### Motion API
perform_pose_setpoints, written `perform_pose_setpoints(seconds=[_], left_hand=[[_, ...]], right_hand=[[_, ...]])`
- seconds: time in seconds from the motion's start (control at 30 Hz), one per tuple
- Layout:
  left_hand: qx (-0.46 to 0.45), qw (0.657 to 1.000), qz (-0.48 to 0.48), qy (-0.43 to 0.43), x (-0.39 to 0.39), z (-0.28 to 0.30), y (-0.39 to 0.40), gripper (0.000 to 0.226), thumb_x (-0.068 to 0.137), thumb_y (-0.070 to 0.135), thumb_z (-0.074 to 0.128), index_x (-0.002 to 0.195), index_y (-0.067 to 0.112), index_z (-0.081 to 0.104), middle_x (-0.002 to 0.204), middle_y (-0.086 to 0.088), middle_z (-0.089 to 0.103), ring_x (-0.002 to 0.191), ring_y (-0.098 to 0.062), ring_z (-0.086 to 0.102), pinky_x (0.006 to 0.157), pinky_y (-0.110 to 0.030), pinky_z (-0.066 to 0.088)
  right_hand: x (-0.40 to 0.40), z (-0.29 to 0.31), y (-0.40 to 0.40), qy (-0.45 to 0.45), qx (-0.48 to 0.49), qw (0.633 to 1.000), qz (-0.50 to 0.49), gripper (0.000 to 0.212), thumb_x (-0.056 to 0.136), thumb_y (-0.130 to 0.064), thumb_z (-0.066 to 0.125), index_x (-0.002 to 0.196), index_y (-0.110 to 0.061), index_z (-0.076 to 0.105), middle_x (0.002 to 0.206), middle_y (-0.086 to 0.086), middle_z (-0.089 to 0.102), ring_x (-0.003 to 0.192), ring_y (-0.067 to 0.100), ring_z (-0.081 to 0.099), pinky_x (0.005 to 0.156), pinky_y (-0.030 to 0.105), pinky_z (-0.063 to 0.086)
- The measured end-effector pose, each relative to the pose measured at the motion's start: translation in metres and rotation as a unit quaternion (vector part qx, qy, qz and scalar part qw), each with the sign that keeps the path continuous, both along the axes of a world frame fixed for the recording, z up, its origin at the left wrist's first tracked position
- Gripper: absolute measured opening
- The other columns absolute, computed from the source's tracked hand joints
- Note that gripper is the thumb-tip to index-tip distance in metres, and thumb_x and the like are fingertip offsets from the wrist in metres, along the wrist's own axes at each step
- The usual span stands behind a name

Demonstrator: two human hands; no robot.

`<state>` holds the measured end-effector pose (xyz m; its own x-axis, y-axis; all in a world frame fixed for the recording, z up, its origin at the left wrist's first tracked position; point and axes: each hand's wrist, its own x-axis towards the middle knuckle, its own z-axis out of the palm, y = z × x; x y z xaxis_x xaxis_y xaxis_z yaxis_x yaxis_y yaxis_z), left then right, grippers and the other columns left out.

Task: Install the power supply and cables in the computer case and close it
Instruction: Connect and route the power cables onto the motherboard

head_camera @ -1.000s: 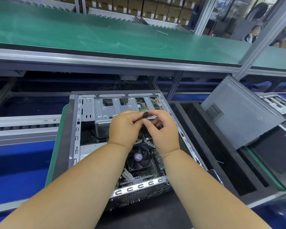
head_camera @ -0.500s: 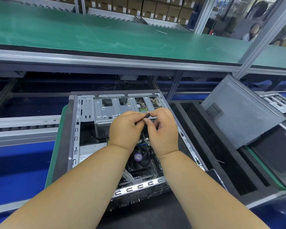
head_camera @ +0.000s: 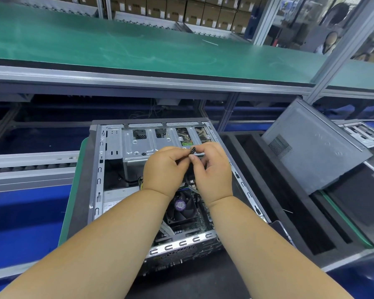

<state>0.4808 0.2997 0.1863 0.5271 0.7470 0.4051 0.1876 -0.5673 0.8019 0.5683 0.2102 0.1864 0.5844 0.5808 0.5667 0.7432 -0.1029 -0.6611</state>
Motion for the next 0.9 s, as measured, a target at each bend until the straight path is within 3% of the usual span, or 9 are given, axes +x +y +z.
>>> perform_pose_setpoints(seconds=[0.1,0.2,0.27,0.33,0.43,0.53,0.67,0.77,0.9], left_hand=[[-0.152,0.986,-0.062,-0.01,0.0,0.0,0.001,0.02,0.081,0.018,0.074,0.096,0.031,0.076,0.086,0.014,0.072,0.083,-0.006,0.065,0.075,-0.017,0.052],[-0.284,0.956,-0.056,-0.055,-0.001,0.001,0.004,0.024,0.082,0.014,0.063,0.089,0.033,0.075,0.086,0.016,0.073,0.085,-0.002,0.067,0.073,-0.015,0.05],[-0.318,0.945,-0.018,-0.067,-0.003,0.002,0.007,0.025,0.083,0.015,0.055,0.085,0.03,0.075,0.083,0.014,0.073,0.079,-0.003,0.067,0.068,-0.018,0.049],[-0.334,0.942,0.007,-0.036,-0.004,0.0,0.011,0.031,0.083,0.014,0.047,0.078,0.028,0.075,0.079,0.012,0.072,0.076,-0.006,0.067,0.064,-0.02,0.049],[-0.314,0.943,-0.01,0.113,-0.002,-0.008,0.015,0.031,0.084,0.012,0.047,0.078,0.027,0.073,0.087,0.011,0.071,0.085,-0.015,0.064,0.074,-0.028,0.052],[-0.217,0.934,-0.076,0.274,0.003,-0.016,0.011,0.029,0.085,0.013,0.051,0.096,0.032,0.07,0.097,0.01,0.061,0.089,-0.015,0.058,0.074,-0.023,0.045],[-0.188,0.923,-0.127,0.312,0.005,-0.015,0.007,0.034,0.085,0.014,0.053,0.111,0.03,0.069,0.115,0.006,0.066,0.088,-0.015,0.058,0.074,-0.023,0.046],[-0.163,0.911,-0.157,0.345,0.004,-0.013,0.007,0.042,0.083,0.015,0.059,0.122,0.031,0.063,0.126,0.006,0.062,0.104,-0.015,0.059,0.087,-0.026,0.049],[-0.138,0.866,-0.258,0.406,0.006,-0.015,0.002,0.069,0.084,0.023,0.064,0.146,0.037,0.037,0.142,-0.001,0.048,0.105,-0.02,0.06,0.085,-0.028,0.05]], right_hand=[[0.005,-0.003,0.001,0.069,-0.041,0.997,-0.004,0.015,0.092,-0.012,0.06,0.104,-0.019,0.065,0.105,-0.012,0.059,0.081,0.003,0.058,0.076,0.016,0.047],[0.007,-0.004,0.003,0.213,-0.031,0.977,0.014,0.018,0.098,-0.013,0.051,0.108,-0.025,0.059,0.099,-0.009,0.07,0.096,0.006,0.065,0.09,0.027,0.051],[0.008,-0.005,0.003,0.296,0.017,0.954,0.041,0.023,0.1,-0.01,0.041,0.108,-0.026,0.055,0.089,-0.003,0.072,0.093,0.013,0.068,0.09,0.026,0.053],[0.012,-0.006,0.001,0.339,0.07,0.937,0.056,0.026,0.102,-0.009,0.034,0.111,-0.023,0.054,0.08,0.002,0.063,0.081,0.018,0.069,0.08,0.024,0.056],[0.022,-0.01,-0.002,0.347,0.094,0.932,0.048,0.027,0.103,-0.014,0.031,0.118,-0.019,0.053,0.076,-0.003,0.051,0.062,0.012,0.058,0.073,0.028,0.057],[0.028,-0.014,-0.003,0.347,0.085,0.933,0.038,0.028,0.102,-0.018,0.034,0.118,-0.021,0.057,0.076,-0.005,0.049,0.059,0.01,0.048,0.067,0.028,0.054],[0.028,-0.014,-0.001,0.378,0.05,0.923,0.047,0.025,0.102,-0.017,0.044,0.115,-0.02,0.065,0.073,-0.009,0.054,0.055,0.008,0.051,0.062,0.032,0.047],[0.026,-0.013,-0.001,0.407,0.022,0.911,0.063,0.021,0.101,-0.01,0.05,0.105,-0.016,0.069,0.069,-0.007,0.056,0.051,0.008,0.049,0.059,0.027,0.048],[0.029,-0.012,-0.003,0.435,-0.038,0.896,0.076,0.019,0.099,-0.008,0.053,0.103,-0.011,0.071,0.07,-0.002,0.058,0.051,0.013,0.044,0.058,0.025,0.04]])
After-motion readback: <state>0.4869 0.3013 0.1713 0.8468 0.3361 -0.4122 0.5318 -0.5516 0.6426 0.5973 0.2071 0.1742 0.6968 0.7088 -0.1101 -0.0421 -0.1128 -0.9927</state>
